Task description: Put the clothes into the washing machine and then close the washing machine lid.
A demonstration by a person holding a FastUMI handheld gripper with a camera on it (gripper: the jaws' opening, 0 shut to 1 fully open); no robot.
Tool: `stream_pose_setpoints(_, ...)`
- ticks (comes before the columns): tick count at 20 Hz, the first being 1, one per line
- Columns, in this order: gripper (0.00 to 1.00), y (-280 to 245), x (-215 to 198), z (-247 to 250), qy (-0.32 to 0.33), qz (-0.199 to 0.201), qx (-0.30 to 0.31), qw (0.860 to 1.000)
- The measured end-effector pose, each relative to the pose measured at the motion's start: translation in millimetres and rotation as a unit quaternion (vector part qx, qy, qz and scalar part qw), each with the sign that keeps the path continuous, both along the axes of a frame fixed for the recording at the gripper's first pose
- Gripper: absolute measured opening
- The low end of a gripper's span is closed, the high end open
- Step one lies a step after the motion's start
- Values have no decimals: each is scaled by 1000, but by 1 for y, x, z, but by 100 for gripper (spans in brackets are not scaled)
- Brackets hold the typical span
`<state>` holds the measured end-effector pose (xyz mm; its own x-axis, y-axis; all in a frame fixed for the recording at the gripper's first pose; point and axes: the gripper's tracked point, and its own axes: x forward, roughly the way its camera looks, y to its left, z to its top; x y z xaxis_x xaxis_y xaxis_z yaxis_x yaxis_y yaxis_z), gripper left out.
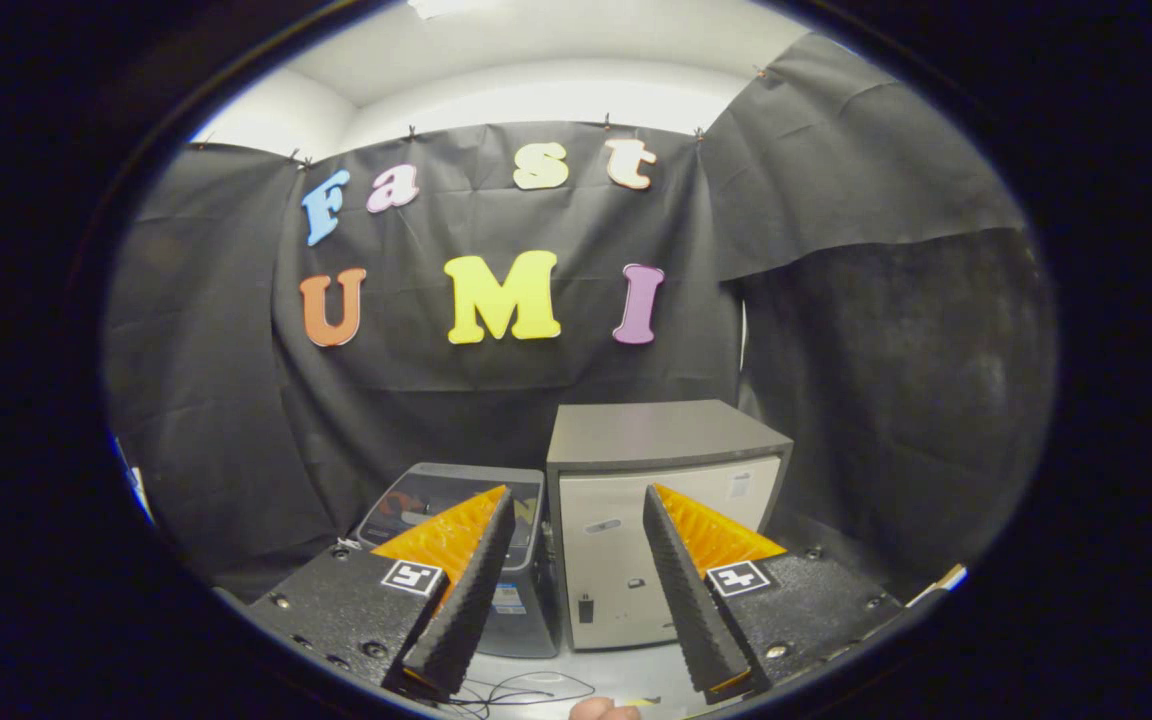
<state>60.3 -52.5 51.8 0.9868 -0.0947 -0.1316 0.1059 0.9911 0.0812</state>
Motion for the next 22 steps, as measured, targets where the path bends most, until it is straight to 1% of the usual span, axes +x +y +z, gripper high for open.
stream_pose_setpoints(8, 82, -6, -6, -3, 4, -8, 3, 1000)
stream_pose_setpoints(13, 82, -5, -3, -6, 10, -6, 3, 1000)
stream_pose_setpoints(22, 82, -6, -6, -6, 5, -16, 4, 1000)
